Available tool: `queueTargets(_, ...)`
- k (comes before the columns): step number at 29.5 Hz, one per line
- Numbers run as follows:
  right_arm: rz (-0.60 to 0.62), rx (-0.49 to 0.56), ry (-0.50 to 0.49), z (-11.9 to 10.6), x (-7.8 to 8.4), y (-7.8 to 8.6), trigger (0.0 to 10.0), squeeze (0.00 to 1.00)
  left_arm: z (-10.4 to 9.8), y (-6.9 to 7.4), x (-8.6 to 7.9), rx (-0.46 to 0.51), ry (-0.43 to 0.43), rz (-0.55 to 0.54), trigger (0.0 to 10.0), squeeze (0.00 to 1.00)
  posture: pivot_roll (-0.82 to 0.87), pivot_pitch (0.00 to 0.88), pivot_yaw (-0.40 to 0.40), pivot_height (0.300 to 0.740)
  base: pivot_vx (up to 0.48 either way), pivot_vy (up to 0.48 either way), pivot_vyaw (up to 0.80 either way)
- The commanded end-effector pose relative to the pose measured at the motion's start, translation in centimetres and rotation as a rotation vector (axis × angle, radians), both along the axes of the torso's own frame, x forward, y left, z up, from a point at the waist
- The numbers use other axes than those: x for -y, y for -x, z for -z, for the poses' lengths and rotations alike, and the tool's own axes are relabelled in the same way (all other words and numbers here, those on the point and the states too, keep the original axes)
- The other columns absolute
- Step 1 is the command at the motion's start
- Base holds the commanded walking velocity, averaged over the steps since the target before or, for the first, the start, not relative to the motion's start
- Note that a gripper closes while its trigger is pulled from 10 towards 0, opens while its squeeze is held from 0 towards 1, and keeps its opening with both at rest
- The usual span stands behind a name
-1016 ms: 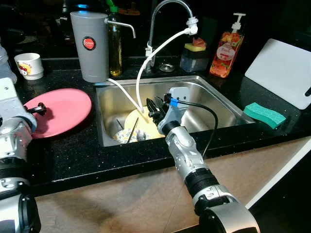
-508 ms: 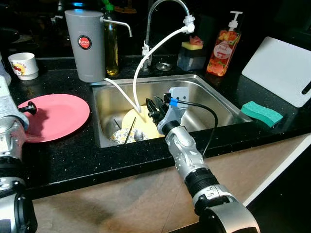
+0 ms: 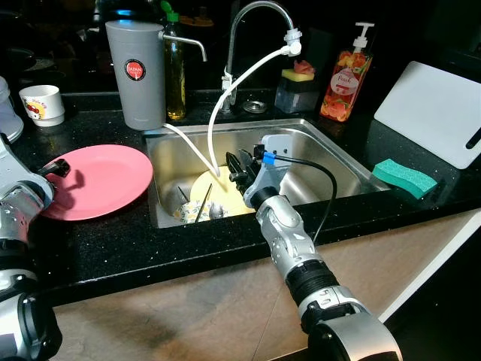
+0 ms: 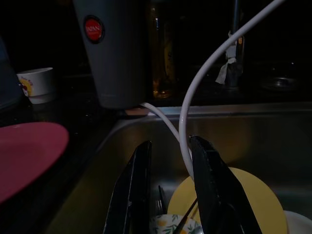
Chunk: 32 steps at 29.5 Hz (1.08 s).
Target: Kitchen organization
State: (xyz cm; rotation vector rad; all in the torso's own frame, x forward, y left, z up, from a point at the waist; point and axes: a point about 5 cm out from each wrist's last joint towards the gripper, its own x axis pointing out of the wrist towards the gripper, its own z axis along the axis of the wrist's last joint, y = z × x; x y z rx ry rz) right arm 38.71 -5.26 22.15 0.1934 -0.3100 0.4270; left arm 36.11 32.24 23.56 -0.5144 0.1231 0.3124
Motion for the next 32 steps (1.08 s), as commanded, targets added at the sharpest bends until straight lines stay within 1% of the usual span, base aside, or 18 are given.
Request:
queueTargets(1,-0.001,0.014,-0.001,-0.7,0.0,-0.1,10.0,0.00,2.9,-0.2,1.3,-0.099,0.098,0.055,10.0,0.00,0.05,0.051,-0.051,0.740,0.000,0.000,0.00)
queueTargets(2,-0.001,0.014,-0.002,-0.8,0.1,-0.1,10.0,0.00,2.8,-0.2,1.4,-0.089,0.118,0.059,7.2,0.00,0.05,0.051,-0.051,0.740,0.000,0.000,0.00)
queueTargets(3,-0.001,0.014,-0.002,-0.8,0.1,-0.1,10.0,0.00,2.8,-0.2,1.4,-0.089,0.118,0.059,7.2,0.00,0.05,0.051,-0.051,0.740,0.000,0.000,0.00)
queueTargets(4,0.000,0.014,-0.004,-0.8,0.1,-0.1,10.0,0.00,2.7,-0.2,1.5,-0.080,0.143,0.063,1.6,0.00,0.05,0.051,-0.051,0.740,0.000,0.000,0.00)
queueTargets(5,-0.001,0.013,-0.006,-0.9,0.0,-0.2,10.0,0.00,2.6,-0.1,1.4,-0.069,0.184,0.065,0.0,0.00,0.05,0.057,-0.050,0.740,0.000,0.000,0.00)
queueTargets(6,-0.001,0.013,-0.006,-0.9,0.0,-0.2,10.0,0.00,2.6,-0.1,1.4,-0.069,0.184,0.065,0.0,0.00,0.05,0.057,-0.050,0.740,0.000,0.000,0.00)
queueTargets(9,-0.003,0.012,-0.009,-0.9,-0.1,-0.2,10.0,0.00,2.7,0.1,1.2,-0.054,0.246,0.046,0.0,0.00,0.05,0.057,-0.050,0.740,0.000,0.000,0.00)
queueTargets(12,-0.004,0.010,-0.011,-0.9,-0.1,-0.2,10.0,0.00,2.6,0.2,1.2,-0.046,0.272,0.034,0.0,0.00,0.05,0.057,-0.050,0.740,0.000,0.000,0.00)
queueTargets(15,-0.005,0.006,-0.018,-0.9,-0.2,-0.2,10.0,0.00,2.7,0.3,0.9,-0.028,0.309,-0.002,0.0,0.00,0.05,0.057,-0.050,0.740,0.000,0.000,0.00)
queueTargets(17,-0.005,0.005,-0.020,-0.9,-0.2,-0.2,10.0,0.00,2.7,0.4,0.8,-0.027,0.308,-0.009,0.0,0.00,0.05,0.057,-0.050,0.740,0.000,0.000,0.00)
queueTargets(19,-0.006,0.004,-0.022,-0.9,-0.2,-0.2,10.0,0.00,2.6,0.4,0.7,-0.001,0.308,-0.026,0.0,0.00,0.05,0.057,-0.050,0.740,0.000,0.000,0.00)
queueTargets(20,-0.005,0.000,-0.031,-1.0,-0.1,-0.2,10.0,0.00,1.9,0.4,0.4,0.071,0.306,-0.043,0.0,0.00,0.05,0.057,-0.050,0.740,0.000,0.000,0.00)
queueTargets(22,-0.004,-0.001,-0.037,-1.0,-0.1,-0.3,10.0,0.00,1.7,0.4,0.4,0.098,0.307,-0.047,0.0,0.00,0.05,0.057,-0.050,0.740,0.000,0.000,0.00)
queueTargets(23,-0.004,-0.003,-0.042,-1.1,0.0,-0.3,10.0,0.00,1.7,0.4,0.4,0.091,0.292,-0.043,0.0,0.00,0.05,0.057,-0.050,0.740,0.000,0.000,0.00)
queueTargets(25,-0.004,-0.003,-0.042,-1.1,0.0,-0.3,10.0,0.00,1.7,0.4,0.4,0.091,0.292,-0.043,0.0,0.00,0.05,0.057,-0.050,0.740,0.000,0.000,0.00)
queueTargets(26,-0.004,-0.008,-0.058,-1.2,0.1,-0.3,10.0,0.00,1.7,0.3,0.7,0.079,0.248,-0.019,0.0,0.00,0.05,0.057,-0.050,0.740,0.000,0.000,0.00)
queueTargets(29,-0.007,-0.011,-0.070,-1.3,0.1,-0.3,10.0,0.00,1.7,0.3,1.0,0.081,0.231,-0.009,0.0,0.00,0.05,0.057,-0.050,0.740,0.000,0.000,0.00)
queueTargets(32,-0.016,-0.017,-0.085,-1.4,0.1,-0.4,10.0,0.00,1.6,0.2,1.1,0.088,0.224,-0.022,0.0,0.00,0.05,0.057,-0.049,0.740,0.000,0.000,0.00)
